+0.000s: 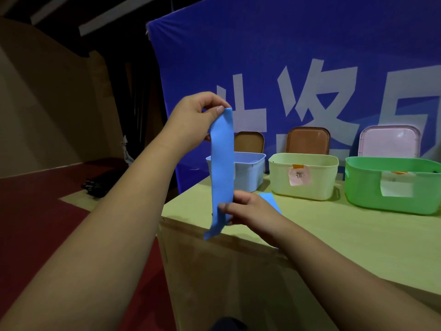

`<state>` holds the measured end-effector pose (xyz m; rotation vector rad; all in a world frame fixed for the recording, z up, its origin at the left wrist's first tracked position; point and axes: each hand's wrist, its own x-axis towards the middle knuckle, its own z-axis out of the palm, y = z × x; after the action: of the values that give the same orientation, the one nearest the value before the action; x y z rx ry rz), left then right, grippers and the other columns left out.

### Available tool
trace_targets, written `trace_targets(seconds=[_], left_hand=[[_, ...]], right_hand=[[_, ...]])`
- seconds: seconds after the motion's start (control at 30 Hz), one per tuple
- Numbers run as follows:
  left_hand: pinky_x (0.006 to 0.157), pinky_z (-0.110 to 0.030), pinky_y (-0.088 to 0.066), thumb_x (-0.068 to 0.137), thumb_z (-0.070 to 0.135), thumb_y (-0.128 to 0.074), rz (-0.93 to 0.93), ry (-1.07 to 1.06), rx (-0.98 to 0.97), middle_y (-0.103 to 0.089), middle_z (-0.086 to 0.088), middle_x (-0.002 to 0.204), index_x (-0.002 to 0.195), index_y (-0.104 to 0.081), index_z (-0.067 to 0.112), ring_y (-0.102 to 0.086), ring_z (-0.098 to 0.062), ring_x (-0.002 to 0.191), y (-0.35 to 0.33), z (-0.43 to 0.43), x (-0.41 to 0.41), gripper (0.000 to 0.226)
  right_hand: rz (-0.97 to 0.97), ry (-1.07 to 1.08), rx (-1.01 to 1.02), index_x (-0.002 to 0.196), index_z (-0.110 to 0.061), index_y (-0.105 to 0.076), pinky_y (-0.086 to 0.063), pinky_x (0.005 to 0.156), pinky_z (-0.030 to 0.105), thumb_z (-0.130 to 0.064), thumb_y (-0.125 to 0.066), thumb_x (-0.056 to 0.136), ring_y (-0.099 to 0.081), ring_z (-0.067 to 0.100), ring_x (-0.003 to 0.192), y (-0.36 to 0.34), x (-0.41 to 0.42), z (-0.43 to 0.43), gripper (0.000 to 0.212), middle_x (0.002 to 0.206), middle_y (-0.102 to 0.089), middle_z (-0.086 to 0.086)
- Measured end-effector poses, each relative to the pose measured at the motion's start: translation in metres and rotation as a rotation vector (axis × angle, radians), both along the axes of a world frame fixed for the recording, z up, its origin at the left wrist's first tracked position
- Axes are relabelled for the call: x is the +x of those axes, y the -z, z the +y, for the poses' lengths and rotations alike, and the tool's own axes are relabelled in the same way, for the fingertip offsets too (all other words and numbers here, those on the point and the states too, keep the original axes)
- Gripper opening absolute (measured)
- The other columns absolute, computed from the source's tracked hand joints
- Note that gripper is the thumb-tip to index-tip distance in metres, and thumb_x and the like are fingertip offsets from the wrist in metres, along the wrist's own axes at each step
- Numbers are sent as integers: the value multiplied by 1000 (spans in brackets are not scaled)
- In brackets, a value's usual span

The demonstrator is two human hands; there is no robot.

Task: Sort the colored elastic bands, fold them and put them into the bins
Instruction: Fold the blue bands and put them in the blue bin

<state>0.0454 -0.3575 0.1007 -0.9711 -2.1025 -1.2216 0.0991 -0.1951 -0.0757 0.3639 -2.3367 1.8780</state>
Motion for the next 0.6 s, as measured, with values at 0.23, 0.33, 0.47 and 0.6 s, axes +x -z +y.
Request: trace_targets(seconds=[0.23,0.33,0.47,0.6], left_hand=[[62,-23,-62,110,21,-59,-113,-23,126,-70,5,108,116,-75,23,-70,-12,96,25,-5,-27,17],[63,-25,-63,110,21,-59,-155,-40,130,-70,3,109,113,-76,25,-70,-16,99,43,1,-39,17],[66,-29,-64,109,21,-60,-191,-31,150,-72,7,105,107,-77,30,-69,-13,97,69,21,-56,19],[66,-25,-57,106,20,-63,-219,-37,170,-74,13,96,103,-80,30,-66,-7,89,98,57,-78,20]], right_hand=[[-70,-6,175,110,-21,-78,-52,77,30,-28,-71,103,-66,7,83,18,13,12,12,100,-78,-4],[-116,35,231,111,-24,-78,-50,74,31,-31,-73,101,-66,12,83,24,17,24,13,105,-78,2],[-189,89,280,108,-23,-75,-48,67,32,-36,-79,94,-70,19,80,27,20,44,20,94,-77,-1],[-237,179,329,83,-18,-66,-43,59,30,-32,-84,90,-51,15,58,23,26,66,24,64,-56,-9]])
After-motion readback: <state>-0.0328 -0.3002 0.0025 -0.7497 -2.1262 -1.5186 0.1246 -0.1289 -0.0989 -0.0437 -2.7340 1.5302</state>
